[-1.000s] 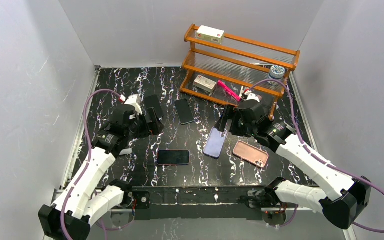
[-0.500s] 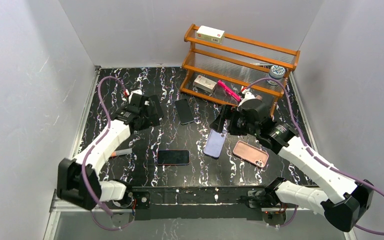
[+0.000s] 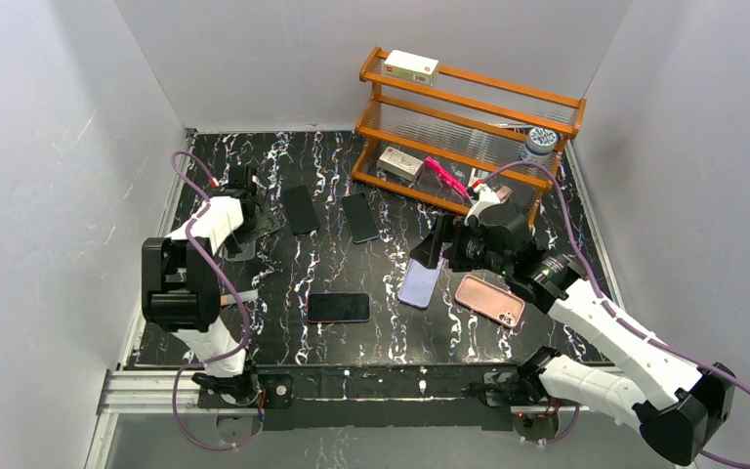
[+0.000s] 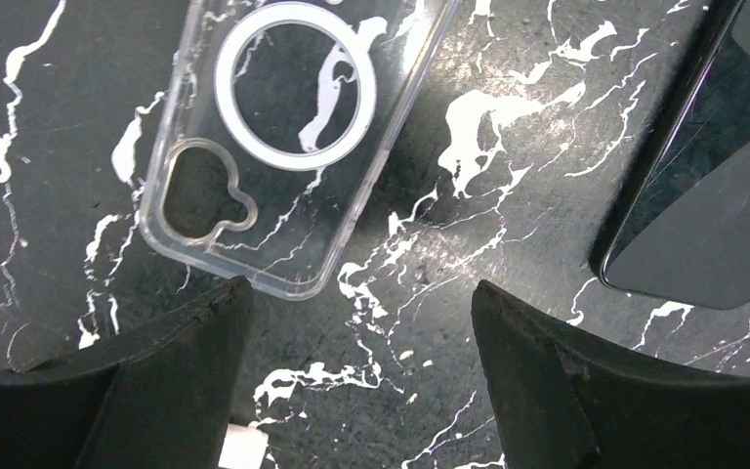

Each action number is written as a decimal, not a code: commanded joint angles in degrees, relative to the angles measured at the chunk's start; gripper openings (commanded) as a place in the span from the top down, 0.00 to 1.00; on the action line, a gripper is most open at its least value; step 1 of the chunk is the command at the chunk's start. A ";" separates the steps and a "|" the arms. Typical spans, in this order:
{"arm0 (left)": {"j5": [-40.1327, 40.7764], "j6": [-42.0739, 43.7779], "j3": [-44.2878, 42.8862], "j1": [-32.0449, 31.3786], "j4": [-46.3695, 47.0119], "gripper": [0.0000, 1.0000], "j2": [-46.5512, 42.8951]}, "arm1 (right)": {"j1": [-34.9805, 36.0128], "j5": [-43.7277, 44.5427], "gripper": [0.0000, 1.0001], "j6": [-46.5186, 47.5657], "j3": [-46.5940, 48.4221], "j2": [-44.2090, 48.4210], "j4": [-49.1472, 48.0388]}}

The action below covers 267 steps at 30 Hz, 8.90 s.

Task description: Put the phone into the phone case

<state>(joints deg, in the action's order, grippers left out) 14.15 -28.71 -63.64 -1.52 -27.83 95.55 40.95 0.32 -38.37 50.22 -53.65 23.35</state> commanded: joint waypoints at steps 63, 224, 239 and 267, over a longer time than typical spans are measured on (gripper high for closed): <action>-11.38 2.48 -0.98 1.43 4.81 0.30 5.30 | 24.85 -20.89 0.01 57.97 7.54 -54.77 -39.74; -12.67 11.50 -8.10 -1.36 8.83 0.67 11.27 | 24.09 -9.53 0.44 53.75 12.19 -48.18 -17.02; -10.19 11.40 -7.71 -1.47 4.17 1.00 10.60 | 24.01 -8.91 0.45 53.38 10.46 -45.23 -17.66; -30.70 27.47 7.08 -24.40 3.27 1.00 -15.92 | 23.91 -5.17 0.48 45.05 5.22 -16.37 -7.41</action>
<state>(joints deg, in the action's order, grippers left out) -11.90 -4.54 -58.63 -22.83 -24.12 82.61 65.10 -4.45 9.85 55.59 -75.83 15.75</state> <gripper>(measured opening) 0.014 0.787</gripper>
